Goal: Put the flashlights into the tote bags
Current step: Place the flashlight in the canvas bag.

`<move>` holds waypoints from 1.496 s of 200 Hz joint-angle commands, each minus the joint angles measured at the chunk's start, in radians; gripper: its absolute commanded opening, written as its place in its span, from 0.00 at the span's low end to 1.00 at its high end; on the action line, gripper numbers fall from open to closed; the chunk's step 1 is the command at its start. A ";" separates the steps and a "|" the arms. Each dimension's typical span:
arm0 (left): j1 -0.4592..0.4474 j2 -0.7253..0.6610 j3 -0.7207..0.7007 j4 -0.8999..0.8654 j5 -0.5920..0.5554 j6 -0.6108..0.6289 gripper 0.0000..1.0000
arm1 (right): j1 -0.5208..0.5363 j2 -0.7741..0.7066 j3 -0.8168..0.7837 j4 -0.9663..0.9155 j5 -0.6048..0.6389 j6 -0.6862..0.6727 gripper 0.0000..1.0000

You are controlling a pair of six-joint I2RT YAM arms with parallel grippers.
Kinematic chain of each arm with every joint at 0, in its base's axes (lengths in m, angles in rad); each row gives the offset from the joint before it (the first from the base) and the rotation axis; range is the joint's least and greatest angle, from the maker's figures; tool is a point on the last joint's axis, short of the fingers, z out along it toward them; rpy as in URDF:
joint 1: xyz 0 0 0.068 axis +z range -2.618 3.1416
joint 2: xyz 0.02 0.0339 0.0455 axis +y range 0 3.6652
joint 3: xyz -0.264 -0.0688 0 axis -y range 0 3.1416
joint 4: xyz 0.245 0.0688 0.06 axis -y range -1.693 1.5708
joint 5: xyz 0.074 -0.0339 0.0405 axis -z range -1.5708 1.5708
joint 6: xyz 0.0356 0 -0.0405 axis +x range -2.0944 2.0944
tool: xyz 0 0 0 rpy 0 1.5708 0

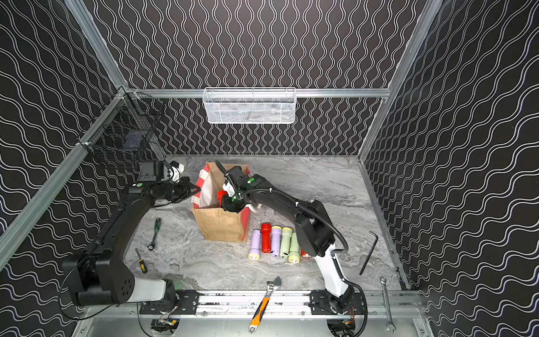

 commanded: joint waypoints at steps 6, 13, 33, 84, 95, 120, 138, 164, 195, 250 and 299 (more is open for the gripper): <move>0.002 -0.001 0.002 0.050 -0.007 0.019 0.00 | -0.006 0.065 0.048 -0.108 -0.065 -0.019 0.29; 0.002 -0.002 0.003 0.043 -0.014 0.024 0.00 | -0.007 0.073 0.052 -0.115 -0.062 -0.022 0.29; 0.002 -0.005 0.002 0.040 -0.021 0.028 0.00 | -0.009 0.070 0.038 -0.086 -0.062 -0.010 0.29; 0.002 -0.002 -0.003 0.045 -0.015 0.024 0.00 | -0.014 0.085 0.027 -0.088 -0.062 -0.007 0.35; 0.002 -0.001 -0.002 0.043 -0.017 0.025 0.00 | -0.016 0.085 0.026 -0.088 -0.065 -0.008 0.37; 0.002 -0.003 -0.001 0.042 -0.018 0.028 0.00 | -0.022 0.095 0.048 -0.116 -0.083 -0.027 0.46; 0.002 -0.005 -0.003 0.043 -0.020 0.028 0.00 | -0.028 0.090 0.065 -0.128 -0.080 -0.038 0.52; 0.003 -0.007 -0.002 0.042 -0.022 0.028 0.00 | -0.043 0.071 0.078 -0.125 -0.085 -0.037 0.58; 0.002 -0.011 -0.006 0.043 -0.021 0.028 0.00 | -0.061 0.041 0.094 -0.124 -0.096 -0.039 0.62; 0.002 -0.015 -0.006 0.041 -0.018 0.028 0.00 | -0.084 -0.036 0.202 -0.119 -0.140 -0.084 0.68; 0.002 -0.017 -0.007 0.046 -0.022 0.024 0.00 | -0.118 -0.253 0.136 -0.110 0.009 -0.127 0.68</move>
